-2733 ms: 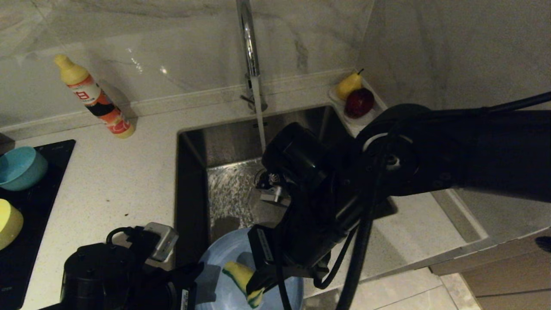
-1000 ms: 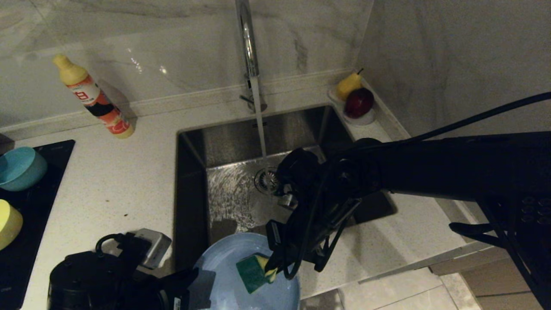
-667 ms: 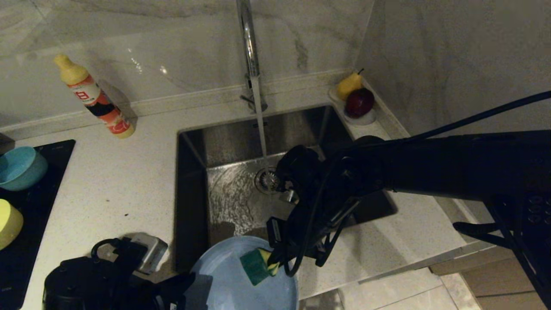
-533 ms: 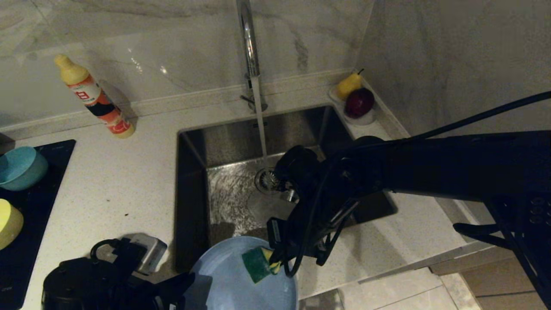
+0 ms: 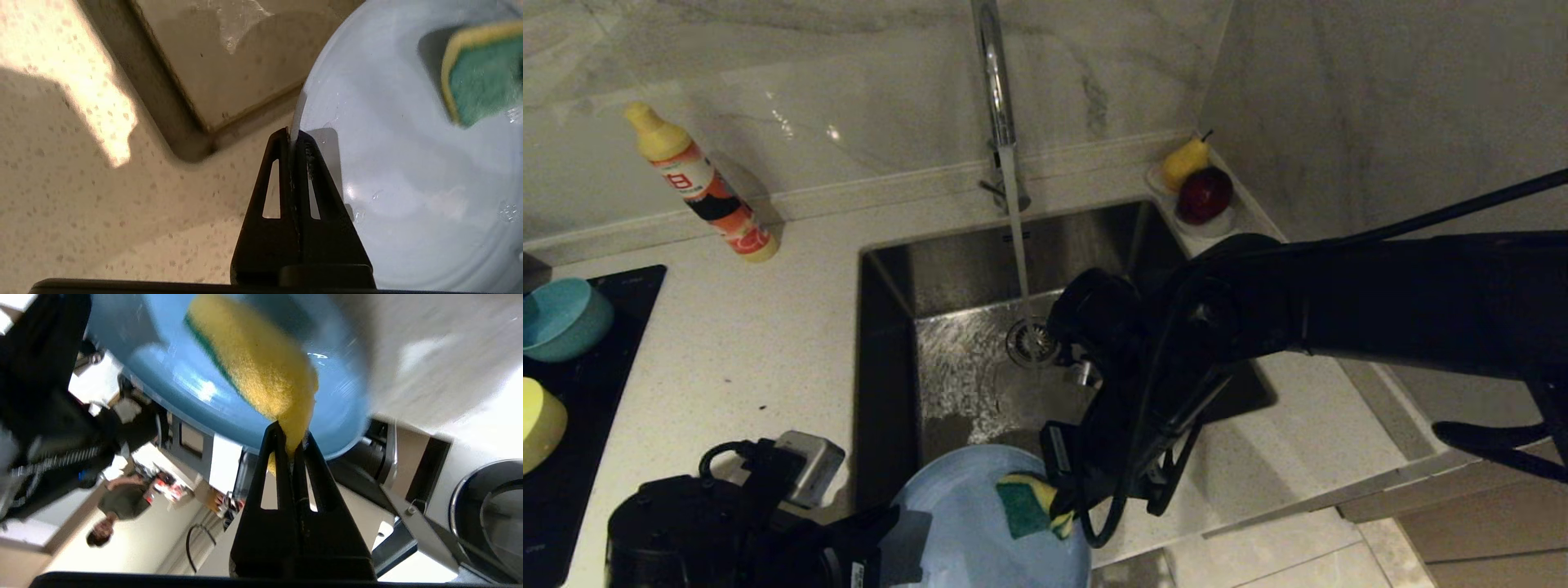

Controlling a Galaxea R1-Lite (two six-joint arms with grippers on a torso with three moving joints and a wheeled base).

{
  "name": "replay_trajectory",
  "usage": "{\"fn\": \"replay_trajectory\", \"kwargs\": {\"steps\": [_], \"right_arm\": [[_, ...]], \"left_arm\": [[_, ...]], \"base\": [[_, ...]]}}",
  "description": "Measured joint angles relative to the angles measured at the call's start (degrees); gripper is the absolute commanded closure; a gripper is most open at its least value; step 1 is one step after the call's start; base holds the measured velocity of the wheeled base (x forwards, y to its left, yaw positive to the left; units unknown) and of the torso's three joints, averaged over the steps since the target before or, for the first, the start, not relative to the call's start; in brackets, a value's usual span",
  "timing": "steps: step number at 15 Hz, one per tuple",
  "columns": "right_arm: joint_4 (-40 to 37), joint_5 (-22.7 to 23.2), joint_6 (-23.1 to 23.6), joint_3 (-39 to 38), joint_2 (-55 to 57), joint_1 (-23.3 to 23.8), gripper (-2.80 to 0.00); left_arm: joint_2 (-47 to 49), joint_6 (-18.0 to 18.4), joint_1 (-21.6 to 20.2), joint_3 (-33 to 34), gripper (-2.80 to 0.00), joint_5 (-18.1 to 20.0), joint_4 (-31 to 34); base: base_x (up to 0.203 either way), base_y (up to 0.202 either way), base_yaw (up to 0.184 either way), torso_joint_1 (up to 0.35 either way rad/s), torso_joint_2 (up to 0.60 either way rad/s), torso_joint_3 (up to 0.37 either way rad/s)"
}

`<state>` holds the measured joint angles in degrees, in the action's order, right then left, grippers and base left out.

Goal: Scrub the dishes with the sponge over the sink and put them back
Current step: Wipe the plate

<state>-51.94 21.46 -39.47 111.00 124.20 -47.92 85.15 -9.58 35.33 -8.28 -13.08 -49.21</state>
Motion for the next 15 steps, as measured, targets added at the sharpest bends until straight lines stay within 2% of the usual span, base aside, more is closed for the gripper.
{"fn": "replay_trajectory", "kwargs": {"steps": [7,13,15], "right_arm": [[8.6,0.0,-0.5,0.1,4.4,-5.4,0.0],[14.3,-0.3,-0.7,0.1,5.2,-5.3,0.0],[15.8,-3.0,-0.8,0.0,4.6,-4.7,0.0]], "left_arm": [[0.6,0.1,0.0,-0.8,0.0,0.1,0.0],[0.6,0.2,0.1,1.0,0.0,0.2,0.1],[0.5,0.2,0.1,1.4,0.0,0.3,0.1]], "base": [[0.0,0.0,0.0,0.0,0.0,0.0],[0.0,0.0,0.0,0.0,0.0,0.0],[0.0,0.0,0.0,0.0,0.0,0.0]]}}
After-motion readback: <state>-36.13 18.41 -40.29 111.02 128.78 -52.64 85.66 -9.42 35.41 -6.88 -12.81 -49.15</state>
